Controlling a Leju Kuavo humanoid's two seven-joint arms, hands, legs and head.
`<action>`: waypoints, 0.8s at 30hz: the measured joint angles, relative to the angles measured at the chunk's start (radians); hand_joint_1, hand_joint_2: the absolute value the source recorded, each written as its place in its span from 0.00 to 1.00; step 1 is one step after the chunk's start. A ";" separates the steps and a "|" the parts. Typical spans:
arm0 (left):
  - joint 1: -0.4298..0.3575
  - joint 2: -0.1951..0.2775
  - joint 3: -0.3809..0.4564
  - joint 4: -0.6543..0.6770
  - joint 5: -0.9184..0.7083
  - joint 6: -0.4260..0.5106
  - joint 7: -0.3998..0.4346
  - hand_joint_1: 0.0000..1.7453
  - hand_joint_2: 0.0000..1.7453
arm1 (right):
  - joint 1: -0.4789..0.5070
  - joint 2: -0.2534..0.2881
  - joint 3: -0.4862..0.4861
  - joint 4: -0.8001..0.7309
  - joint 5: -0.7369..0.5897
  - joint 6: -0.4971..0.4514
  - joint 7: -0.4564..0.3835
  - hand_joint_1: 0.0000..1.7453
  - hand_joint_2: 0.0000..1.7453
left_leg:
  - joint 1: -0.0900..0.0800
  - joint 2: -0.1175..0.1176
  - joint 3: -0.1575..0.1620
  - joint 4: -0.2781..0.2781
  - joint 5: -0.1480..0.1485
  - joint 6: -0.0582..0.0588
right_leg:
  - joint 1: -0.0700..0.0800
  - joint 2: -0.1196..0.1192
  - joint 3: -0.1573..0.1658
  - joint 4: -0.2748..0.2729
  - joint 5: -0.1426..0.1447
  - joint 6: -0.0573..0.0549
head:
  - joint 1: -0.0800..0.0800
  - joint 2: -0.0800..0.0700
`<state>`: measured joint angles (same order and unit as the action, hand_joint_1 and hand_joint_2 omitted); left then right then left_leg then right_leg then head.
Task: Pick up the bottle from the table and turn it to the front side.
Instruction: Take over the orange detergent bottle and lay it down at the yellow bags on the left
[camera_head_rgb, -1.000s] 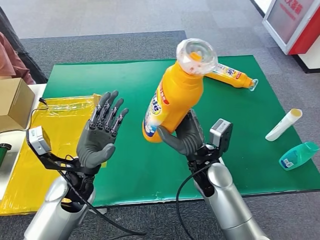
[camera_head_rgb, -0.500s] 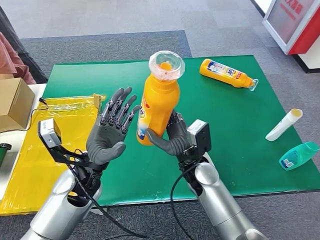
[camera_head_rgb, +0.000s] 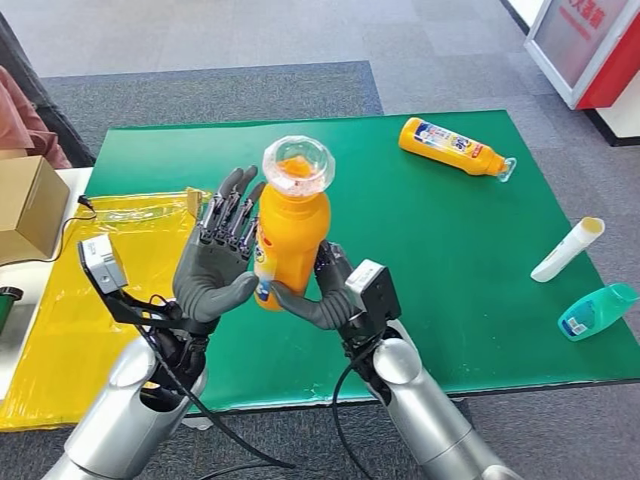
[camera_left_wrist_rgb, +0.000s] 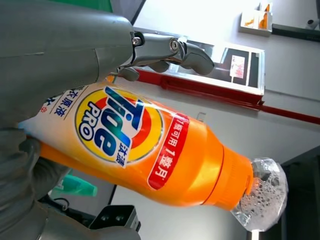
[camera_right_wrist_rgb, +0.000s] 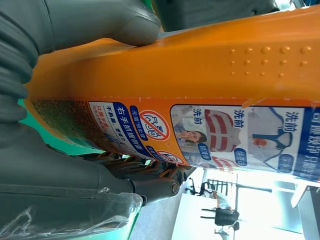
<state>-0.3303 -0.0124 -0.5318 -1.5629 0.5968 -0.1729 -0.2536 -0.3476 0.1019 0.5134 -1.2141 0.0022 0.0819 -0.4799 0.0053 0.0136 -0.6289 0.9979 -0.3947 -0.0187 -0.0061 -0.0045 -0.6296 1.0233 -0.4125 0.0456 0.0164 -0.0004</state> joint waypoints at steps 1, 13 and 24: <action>0.000 0.000 0.000 0.000 0.002 0.004 0.000 0.00 1.00 | 0.002 0.000 0.004 -0.005 0.008 -0.007 0.000 1.00 1.00 | 0.000 0.000 0.000 0.000 0.000 0.000 | 0.000 0.000 0.000 0.000 0.000 0.000 | 0.000 0.000; -0.001 0.000 0.007 0.045 0.007 0.052 0.058 0.00 1.00 | 0.005 0.000 0.040 -0.036 0.109 -0.108 0.001 1.00 1.00 | 0.000 0.000 0.000 0.000 0.000 0.000 | 0.000 0.000 0.000 0.000 0.000 0.000 | 0.000 0.000; -0.033 0.012 -0.034 0.085 -0.122 0.114 0.083 0.00 1.00 | 0.009 -0.002 0.048 -0.035 0.164 -0.185 0.004 1.00 1.00 | 0.000 0.000 0.000 0.000 0.000 0.000 | 0.000 0.000 0.000 0.000 0.000 0.000 | 0.000 0.000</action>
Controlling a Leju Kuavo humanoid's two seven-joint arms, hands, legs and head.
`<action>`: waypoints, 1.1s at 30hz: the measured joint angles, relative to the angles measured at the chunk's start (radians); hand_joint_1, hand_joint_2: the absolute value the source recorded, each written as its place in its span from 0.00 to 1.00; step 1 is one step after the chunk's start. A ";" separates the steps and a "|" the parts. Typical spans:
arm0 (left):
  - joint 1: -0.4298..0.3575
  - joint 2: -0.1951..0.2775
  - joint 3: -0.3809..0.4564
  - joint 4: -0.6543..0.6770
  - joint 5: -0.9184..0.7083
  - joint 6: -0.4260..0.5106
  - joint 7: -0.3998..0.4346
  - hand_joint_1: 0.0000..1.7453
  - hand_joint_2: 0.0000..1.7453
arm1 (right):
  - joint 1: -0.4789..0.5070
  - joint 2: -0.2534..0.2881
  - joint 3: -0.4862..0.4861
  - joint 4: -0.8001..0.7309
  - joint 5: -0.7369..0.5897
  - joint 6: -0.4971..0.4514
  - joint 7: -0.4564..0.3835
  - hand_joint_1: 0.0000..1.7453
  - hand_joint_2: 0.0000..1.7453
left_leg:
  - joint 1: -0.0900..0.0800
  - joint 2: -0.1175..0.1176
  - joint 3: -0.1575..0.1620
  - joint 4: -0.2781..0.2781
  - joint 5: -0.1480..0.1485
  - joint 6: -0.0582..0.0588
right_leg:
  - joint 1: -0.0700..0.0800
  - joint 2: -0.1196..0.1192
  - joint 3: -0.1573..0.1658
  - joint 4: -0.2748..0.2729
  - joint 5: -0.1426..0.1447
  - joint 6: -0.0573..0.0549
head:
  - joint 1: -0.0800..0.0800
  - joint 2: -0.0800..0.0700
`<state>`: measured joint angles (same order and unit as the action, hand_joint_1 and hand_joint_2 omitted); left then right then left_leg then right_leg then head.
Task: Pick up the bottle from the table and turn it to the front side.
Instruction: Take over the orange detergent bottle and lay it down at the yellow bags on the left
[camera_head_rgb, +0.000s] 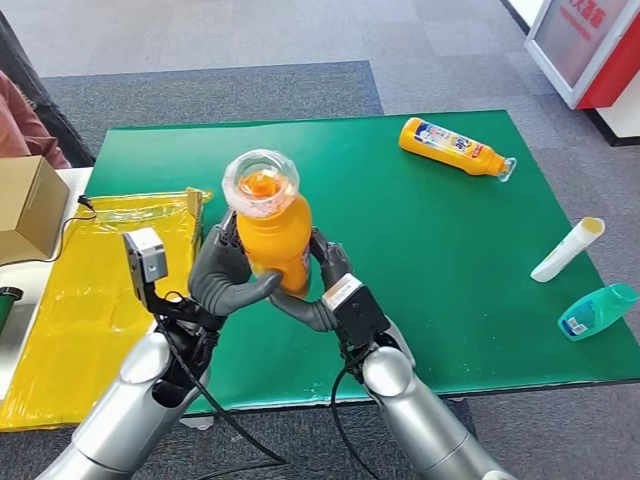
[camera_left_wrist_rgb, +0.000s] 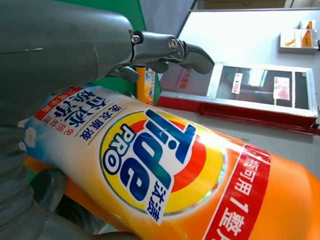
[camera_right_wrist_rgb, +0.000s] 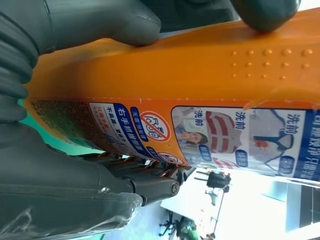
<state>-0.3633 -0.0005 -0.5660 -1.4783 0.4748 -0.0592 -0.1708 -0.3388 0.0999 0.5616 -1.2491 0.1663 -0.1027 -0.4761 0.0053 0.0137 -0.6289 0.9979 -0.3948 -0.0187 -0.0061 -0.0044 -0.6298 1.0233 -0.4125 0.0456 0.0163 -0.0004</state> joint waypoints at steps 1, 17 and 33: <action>-0.001 0.000 -0.003 0.001 -0.002 -0.001 0.001 0.00 1.00 | 0.000 0.000 0.001 0.000 0.004 -0.005 0.000 1.00 1.00 | 0.000 0.000 0.000 0.000 0.000 0.000 | 0.000 0.000 0.000 0.000 0.000 0.000 | 0.000 0.000; -0.027 0.010 -0.031 0.004 0.020 -0.034 0.019 0.00 1.00 | -0.005 -0.001 0.016 0.029 0.062 -0.079 -0.018 1.00 1.00 | 0.000 0.000 0.000 0.000 0.000 0.000 | 0.000 0.000 0.000 0.000 0.000 0.000 | 0.000 0.000; -0.056 0.012 -0.053 0.013 0.045 -0.036 0.048 0.54 1.00 | -0.041 0.003 0.026 0.109 0.079 -0.104 -0.040 1.00 1.00 | 0.000 0.000 0.000 0.000 0.000 0.000 | 0.000 0.000 0.000 0.000 0.000 0.000 | 0.000 0.000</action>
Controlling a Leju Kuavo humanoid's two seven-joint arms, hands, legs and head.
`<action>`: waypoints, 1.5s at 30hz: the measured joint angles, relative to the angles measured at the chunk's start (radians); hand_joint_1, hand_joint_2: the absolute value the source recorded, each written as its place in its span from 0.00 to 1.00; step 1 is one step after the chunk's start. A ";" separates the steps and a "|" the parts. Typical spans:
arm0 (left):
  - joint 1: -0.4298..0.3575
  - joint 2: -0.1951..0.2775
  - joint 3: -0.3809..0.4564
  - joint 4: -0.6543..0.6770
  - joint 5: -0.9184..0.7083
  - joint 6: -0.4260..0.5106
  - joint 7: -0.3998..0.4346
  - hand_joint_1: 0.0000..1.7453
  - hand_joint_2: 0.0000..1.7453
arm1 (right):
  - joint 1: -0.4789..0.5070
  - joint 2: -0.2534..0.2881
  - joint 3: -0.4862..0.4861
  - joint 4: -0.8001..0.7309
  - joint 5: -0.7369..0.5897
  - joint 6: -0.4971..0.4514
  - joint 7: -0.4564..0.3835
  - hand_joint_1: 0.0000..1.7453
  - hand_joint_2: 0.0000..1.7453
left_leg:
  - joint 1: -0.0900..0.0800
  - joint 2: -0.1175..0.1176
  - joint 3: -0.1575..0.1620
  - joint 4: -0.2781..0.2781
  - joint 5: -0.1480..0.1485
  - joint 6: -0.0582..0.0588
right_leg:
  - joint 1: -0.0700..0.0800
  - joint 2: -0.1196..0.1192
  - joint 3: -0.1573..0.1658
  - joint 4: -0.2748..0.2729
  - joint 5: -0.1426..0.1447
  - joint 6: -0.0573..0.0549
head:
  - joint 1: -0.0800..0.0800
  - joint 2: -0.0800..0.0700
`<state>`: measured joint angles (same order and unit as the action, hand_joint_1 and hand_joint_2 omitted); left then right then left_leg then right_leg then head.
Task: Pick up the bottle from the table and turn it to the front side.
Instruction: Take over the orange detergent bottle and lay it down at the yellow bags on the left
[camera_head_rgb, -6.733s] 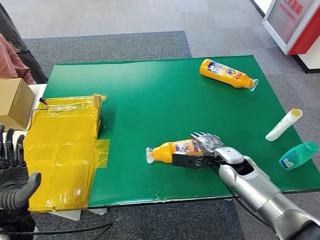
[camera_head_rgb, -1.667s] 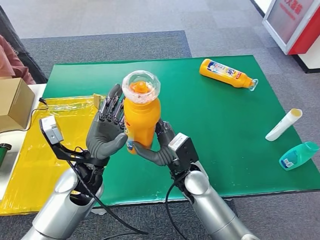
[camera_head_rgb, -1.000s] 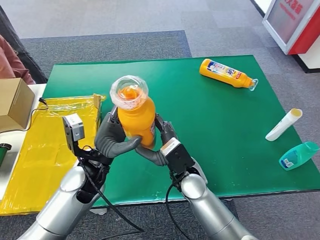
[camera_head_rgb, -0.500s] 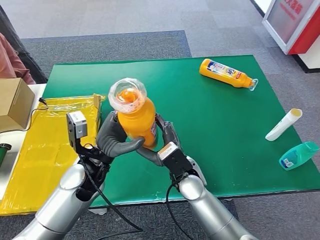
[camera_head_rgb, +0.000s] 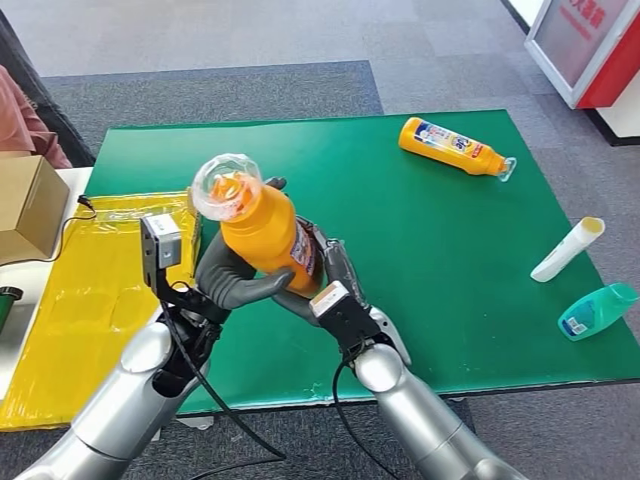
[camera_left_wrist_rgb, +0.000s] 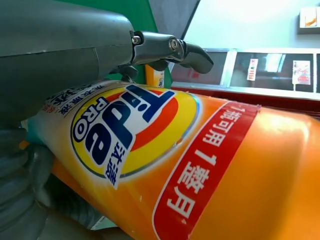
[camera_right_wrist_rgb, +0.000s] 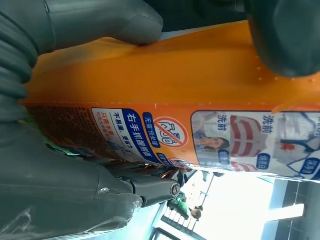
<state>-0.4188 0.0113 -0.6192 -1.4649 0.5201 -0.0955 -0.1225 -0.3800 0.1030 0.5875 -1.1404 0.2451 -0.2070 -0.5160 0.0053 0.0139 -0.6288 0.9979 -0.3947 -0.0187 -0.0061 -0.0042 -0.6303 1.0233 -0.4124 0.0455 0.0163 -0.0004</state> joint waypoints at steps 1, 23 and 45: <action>-0.003 0.001 -0.002 0.004 -0.003 -0.001 0.001 0.79 1.00 | -0.005 0.002 0.001 0.010 0.001 -0.002 -0.001 1.00 1.00 | 0.000 0.000 0.000 0.000 0.000 0.000 | 0.000 0.000 0.000 0.000 0.000 0.000 | 0.000 0.000; -0.002 0.022 -0.006 0.025 -0.027 -0.003 -0.012 1.00 1.00 | -0.031 0.019 0.000 0.102 -0.019 0.009 0.007 0.00 1.00 | 0.000 0.000 0.000 0.000 0.000 0.000 | 0.000 0.000 -0.001 0.000 0.000 0.000 | 0.000 0.000; 0.043 0.034 0.005 0.017 -0.198 0.059 -0.101 1.00 1.00 | -0.051 0.021 -0.067 0.161 -0.168 0.165 0.059 0.00 1.00 | 0.000 0.001 0.000 0.000 0.000 0.000 | 0.000 0.000 -0.001 0.000 0.000 -0.001 | 0.000 0.000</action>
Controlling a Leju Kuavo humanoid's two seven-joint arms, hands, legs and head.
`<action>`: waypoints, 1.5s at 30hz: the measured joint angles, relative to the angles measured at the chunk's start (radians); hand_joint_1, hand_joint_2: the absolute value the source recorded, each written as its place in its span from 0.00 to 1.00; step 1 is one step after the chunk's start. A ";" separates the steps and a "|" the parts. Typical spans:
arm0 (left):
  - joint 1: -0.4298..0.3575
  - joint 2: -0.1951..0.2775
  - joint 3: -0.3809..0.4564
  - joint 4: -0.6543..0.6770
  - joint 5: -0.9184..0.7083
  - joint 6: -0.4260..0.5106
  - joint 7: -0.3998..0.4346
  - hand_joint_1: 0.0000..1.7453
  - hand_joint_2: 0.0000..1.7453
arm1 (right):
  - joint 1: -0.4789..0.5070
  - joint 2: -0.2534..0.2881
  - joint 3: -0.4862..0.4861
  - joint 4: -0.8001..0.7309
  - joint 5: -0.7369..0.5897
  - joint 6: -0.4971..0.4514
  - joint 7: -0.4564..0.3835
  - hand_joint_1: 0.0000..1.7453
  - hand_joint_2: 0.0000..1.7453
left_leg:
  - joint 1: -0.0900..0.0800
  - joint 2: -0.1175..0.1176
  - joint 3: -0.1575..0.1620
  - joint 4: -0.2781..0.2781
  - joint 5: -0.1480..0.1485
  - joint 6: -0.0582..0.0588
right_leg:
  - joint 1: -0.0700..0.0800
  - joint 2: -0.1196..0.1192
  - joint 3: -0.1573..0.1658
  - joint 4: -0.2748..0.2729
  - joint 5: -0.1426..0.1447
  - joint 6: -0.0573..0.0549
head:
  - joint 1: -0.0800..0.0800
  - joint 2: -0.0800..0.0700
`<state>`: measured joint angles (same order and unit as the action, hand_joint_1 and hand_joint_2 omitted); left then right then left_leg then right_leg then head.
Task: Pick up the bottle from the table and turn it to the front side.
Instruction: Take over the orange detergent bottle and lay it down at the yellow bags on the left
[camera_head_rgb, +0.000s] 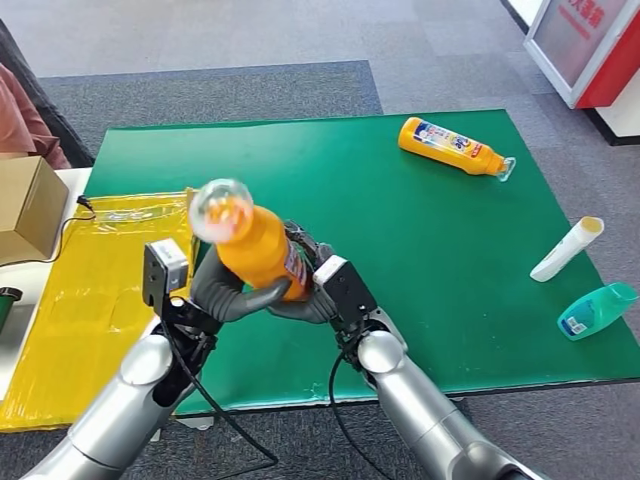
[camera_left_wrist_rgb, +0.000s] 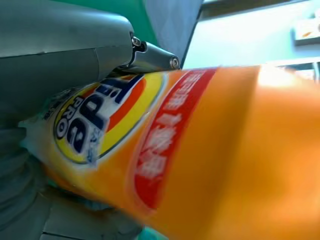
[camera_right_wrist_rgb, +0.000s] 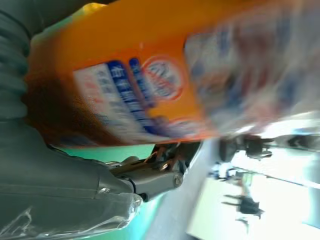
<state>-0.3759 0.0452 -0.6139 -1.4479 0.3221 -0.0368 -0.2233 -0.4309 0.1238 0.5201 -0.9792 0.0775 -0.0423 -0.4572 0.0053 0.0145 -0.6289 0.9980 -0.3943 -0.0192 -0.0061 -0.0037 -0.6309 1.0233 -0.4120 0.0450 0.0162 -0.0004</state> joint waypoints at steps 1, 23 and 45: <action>0.008 0.000 0.000 -0.009 -0.058 0.032 -0.024 1.00 1.00 | 0.006 -0.001 -0.009 -0.001 -0.004 -0.001 0.010 0.00 1.00 | 0.000 0.000 0.000 0.000 0.000 0.000 | 0.000 0.000 0.000 0.000 0.000 0.000 | 0.000 0.000; 0.263 0.035 0.265 -0.202 -0.879 0.509 -0.065 1.00 1.00 | 0.149 -0.067 -0.251 -0.269 -0.005 -0.018 0.074 0.00 1.00 | 0.000 0.000 -0.001 0.000 0.000 0.000 | 0.000 0.000 0.000 0.000 0.000 0.000 | 0.000 0.000; 0.298 0.129 0.346 -0.080 -1.719 0.238 0.410 1.00 1.00 | 0.208 -0.078 -0.361 -0.631 0.023 0.065 0.114 0.00 1.00 | 0.000 0.000 -0.001 0.000 0.000 0.000 | 0.000 0.000 0.000 0.000 0.000 -0.001 | 0.000 0.000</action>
<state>-0.0775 0.1738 -0.2681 -1.5284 -1.3973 0.2012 0.1862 -0.2228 0.0458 0.1587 -1.6099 0.1009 0.0232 -0.3430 0.0054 0.0144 -0.6296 0.9979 -0.3943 -0.0195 -0.0060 -0.0040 -0.6309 1.0232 -0.4118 0.0444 0.0162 -0.0004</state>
